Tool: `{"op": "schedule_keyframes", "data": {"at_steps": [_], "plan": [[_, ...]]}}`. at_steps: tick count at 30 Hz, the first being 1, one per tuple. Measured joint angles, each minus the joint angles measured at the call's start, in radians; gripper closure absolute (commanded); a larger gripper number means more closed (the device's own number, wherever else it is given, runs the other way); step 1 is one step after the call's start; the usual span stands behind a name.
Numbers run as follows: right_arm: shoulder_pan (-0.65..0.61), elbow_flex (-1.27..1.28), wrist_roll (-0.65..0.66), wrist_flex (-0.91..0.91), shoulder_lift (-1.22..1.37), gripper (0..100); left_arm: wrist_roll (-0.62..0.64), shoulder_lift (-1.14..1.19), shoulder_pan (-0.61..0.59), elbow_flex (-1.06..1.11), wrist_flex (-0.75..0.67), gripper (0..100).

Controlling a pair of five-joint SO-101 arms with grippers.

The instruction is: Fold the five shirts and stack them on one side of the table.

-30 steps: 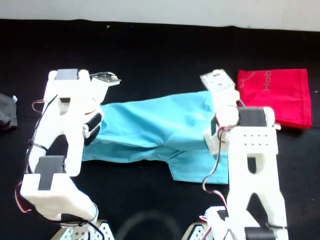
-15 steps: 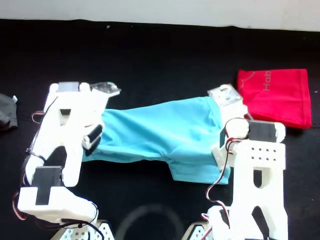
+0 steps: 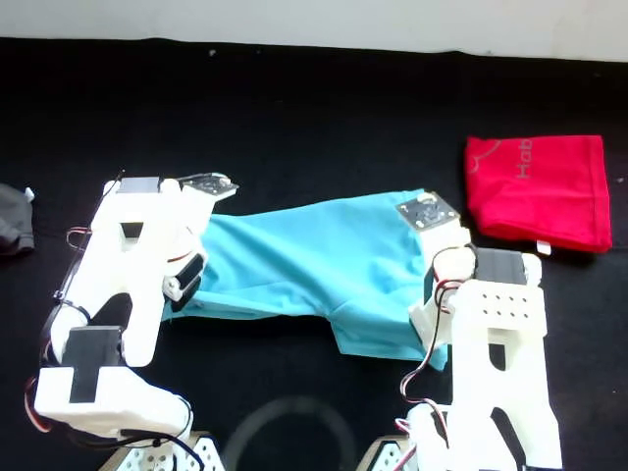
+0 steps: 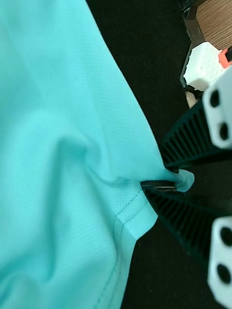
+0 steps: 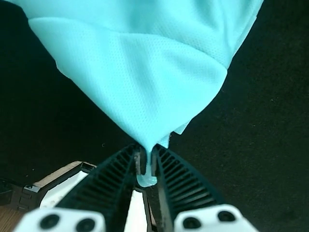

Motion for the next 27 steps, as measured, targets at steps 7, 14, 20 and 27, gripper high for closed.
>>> {"op": "schedule_keyframes", "data": {"at_steps": [7, 14, 20, 27], "plan": [[-0.002, -0.141, 0.002, 0.081, -0.002, 78.3, -0.021, 0.0, -0.037, -0.074, 0.083, 84], [-0.014, -0.267, -0.026, -0.052, -0.003, 86.8, -0.034, 0.0, -0.14, -0.362, 0.186, 87], [-0.084, -0.227, -0.115, -0.31, 0.069, 97.1, 0.035, 0.0, -0.129, -0.422, 0.121, 100], [-0.133, -0.288, -0.124, -0.466, 0.416, 97.2, 0.173, 0.196, -0.051, -0.414, -0.089, 99]]}}
